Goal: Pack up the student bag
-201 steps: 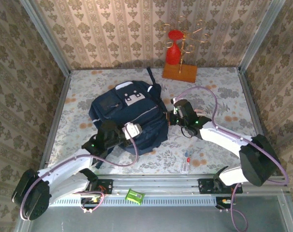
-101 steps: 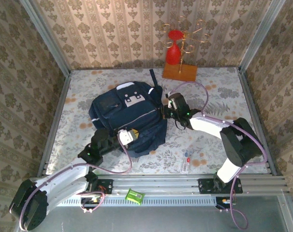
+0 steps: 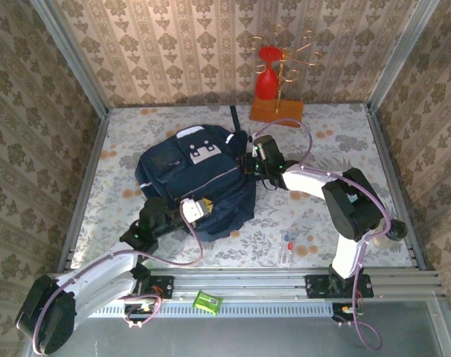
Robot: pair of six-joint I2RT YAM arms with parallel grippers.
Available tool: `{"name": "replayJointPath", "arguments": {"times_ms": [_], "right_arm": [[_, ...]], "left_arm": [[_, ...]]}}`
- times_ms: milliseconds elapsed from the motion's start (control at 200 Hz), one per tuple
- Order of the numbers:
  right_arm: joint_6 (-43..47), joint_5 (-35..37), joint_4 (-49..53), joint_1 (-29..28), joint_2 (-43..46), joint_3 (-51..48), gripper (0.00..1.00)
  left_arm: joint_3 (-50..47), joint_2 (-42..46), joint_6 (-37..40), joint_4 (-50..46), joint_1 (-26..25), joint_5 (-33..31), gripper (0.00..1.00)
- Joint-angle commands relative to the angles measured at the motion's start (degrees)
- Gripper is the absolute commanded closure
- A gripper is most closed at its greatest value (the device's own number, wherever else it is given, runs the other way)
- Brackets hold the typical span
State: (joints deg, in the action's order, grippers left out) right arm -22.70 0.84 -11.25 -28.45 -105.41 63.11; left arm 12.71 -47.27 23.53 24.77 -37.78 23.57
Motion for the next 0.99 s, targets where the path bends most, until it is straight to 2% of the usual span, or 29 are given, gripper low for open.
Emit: {"name": "replayJointPath", "arguments": {"times_ms": [0,505,660,745,775,875,905,990], "right_arm": [[0.4,6.7,-6.0,3.6,-3.5,3.2,1.0],[2.0,2.4,-7.3,4.4,-8.5,7.3,1.0],[3.2,0.0,-2.4,5.3,-5.1,5.6,1.0],[1.5,-4.6,1.5,7.1,-0.6,1.7,0.85],[0.8,-7.0,3.1,7.7,1.3,-0.1,0.74],[-2.2,-13.9,7.3,8.8,4.0,-3.2,0.56],[-3.1,-16.7,8.1,9.0,3.8,-3.5,0.45],[-5.9,-24.0,8.1,9.3,1.9,-3.1,0.35]], "left_arm": [[-0.2,1.3,-1.0,3.4,-0.4,6.8,1.0],[-0.3,1.2,-0.7,3.2,-0.4,6.3,1.0],[-0.7,1.4,-1.0,3.9,0.0,5.8,1.0],[-0.8,1.4,-1.0,4.0,0.1,5.6,1.0],[-0.7,1.4,-1.0,4.1,0.1,5.6,1.0],[-0.4,1.0,-1.2,4.2,0.1,5.5,1.0],[-0.3,0.8,-1.2,4.3,0.1,5.7,1.0],[0.0,0.5,-1.3,4.2,0.1,5.7,1.0]]}}
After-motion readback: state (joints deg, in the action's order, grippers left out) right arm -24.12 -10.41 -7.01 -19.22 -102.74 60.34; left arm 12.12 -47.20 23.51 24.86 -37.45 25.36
